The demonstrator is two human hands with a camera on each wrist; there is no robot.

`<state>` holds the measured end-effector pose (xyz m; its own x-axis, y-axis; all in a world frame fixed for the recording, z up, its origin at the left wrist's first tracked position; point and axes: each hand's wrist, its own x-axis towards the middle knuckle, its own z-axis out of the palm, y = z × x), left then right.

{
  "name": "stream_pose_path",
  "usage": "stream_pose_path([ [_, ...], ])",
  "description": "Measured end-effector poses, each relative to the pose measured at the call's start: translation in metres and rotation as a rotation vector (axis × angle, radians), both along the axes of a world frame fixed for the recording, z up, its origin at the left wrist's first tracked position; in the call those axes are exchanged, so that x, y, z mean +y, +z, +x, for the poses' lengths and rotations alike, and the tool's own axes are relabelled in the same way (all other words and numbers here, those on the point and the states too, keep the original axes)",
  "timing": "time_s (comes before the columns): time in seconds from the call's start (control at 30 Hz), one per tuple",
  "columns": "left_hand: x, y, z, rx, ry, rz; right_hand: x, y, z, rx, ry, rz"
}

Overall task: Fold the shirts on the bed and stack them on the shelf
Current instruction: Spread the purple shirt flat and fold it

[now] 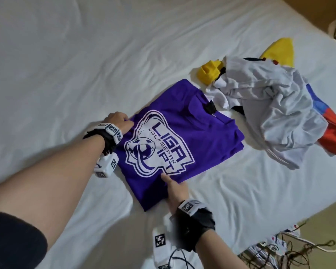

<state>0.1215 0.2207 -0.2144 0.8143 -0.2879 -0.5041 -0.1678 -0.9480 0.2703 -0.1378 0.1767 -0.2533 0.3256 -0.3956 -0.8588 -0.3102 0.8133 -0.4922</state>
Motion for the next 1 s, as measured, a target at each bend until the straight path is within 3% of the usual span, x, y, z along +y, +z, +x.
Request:
stream_pose_path([
  [0.17,0.049,-0.004,-0.01,0.026,0.164,-0.139,0.009,-0.012,0.002,0.083,0.18,-0.1],
  [0.33,0.132,-0.004,-0.072,0.093,0.452,-0.165,-0.026,-0.005,-0.013,0.061,0.558,-0.05],
  [0.53,0.182,-0.004,-0.165,0.438,0.666,-0.381,-0.073,0.013,-0.056,0.131,0.881,-0.07],
  [0.6,0.184,-0.007,-0.175,0.462,0.676,-0.437,-0.085,0.026,-0.072,0.153,0.952,-0.021],
  [0.73,0.163,-0.009,-0.154,0.305,0.782,-0.563,-0.092,0.045,-0.061,0.187,0.883,-0.136],
  [0.9,0.115,-0.01,-0.107,0.112,0.73,-0.635,-0.09,0.044,-0.004,0.305,0.498,-0.81],
  [1.0,0.091,-0.009,-0.082,0.078,0.623,-0.606,-0.099,0.041,0.024,0.287,0.525,-0.963],
])
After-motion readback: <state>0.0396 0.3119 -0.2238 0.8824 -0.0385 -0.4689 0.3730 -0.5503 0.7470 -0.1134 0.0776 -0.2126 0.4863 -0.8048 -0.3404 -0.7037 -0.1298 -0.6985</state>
